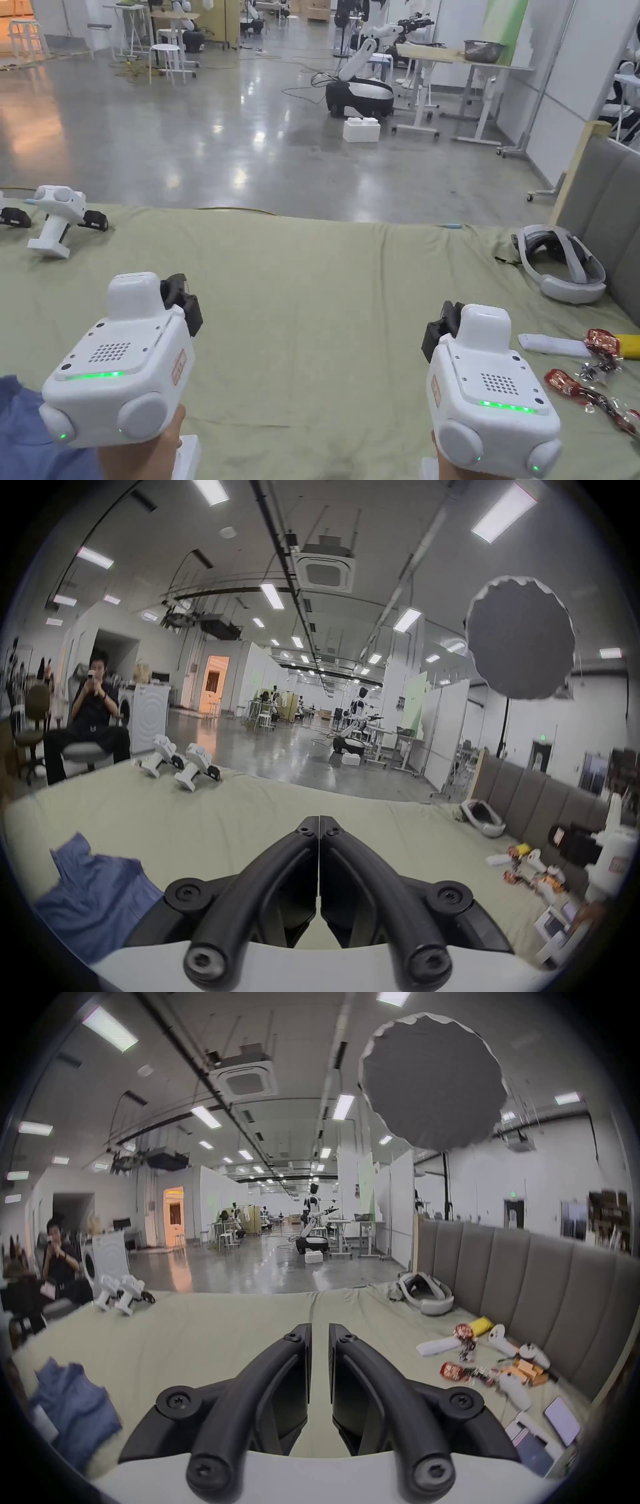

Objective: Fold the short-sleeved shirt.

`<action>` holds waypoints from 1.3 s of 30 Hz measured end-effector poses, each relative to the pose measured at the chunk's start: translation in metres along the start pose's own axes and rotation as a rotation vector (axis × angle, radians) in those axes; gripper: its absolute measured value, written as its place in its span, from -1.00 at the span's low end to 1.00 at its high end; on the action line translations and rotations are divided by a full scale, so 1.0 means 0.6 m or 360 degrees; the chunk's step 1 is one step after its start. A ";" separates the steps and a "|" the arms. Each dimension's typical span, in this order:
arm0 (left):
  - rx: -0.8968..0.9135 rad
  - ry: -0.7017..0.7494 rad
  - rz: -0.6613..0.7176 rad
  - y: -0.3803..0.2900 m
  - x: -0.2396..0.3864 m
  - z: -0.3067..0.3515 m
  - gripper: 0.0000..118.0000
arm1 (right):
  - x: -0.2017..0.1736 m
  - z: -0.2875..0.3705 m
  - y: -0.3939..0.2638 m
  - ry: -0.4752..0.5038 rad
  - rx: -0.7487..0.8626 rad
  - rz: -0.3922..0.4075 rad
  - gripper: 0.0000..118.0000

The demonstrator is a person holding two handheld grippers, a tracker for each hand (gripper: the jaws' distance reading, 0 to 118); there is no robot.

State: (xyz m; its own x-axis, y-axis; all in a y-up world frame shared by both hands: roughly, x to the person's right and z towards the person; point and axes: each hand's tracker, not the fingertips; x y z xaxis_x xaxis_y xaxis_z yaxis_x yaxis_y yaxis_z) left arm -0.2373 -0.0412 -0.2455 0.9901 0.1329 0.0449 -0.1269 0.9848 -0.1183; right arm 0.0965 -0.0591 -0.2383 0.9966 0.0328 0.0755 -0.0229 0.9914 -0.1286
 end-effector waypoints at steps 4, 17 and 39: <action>-0.0062 -0.0012 -0.0170 -0.007 -0.004 -0.009 -0.95 | -0.014 0.003 0.000 0.0042 0.0013 0.0081 -0.77; -0.0603 0.0113 -0.0099 -0.025 -0.228 0.036 -0.95 | -0.075 -0.005 -0.027 0.0195 -0.0052 0.0208 -0.77; -0.1564 0.0290 0.0405 -0.217 -0.461 0.074 0.29 | -0.120 -0.026 -0.090 0.0297 -0.0252 0.0315 -0.77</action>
State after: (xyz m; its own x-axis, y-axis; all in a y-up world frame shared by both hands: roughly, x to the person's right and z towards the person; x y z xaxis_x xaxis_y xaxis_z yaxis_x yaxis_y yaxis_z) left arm -0.4973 -0.2015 -0.1987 0.9452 0.2250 -0.2365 -0.3101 0.3928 -0.8657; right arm 0.0271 -0.1171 -0.2522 0.9716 0.1851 -0.1473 -0.2201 0.9356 -0.2761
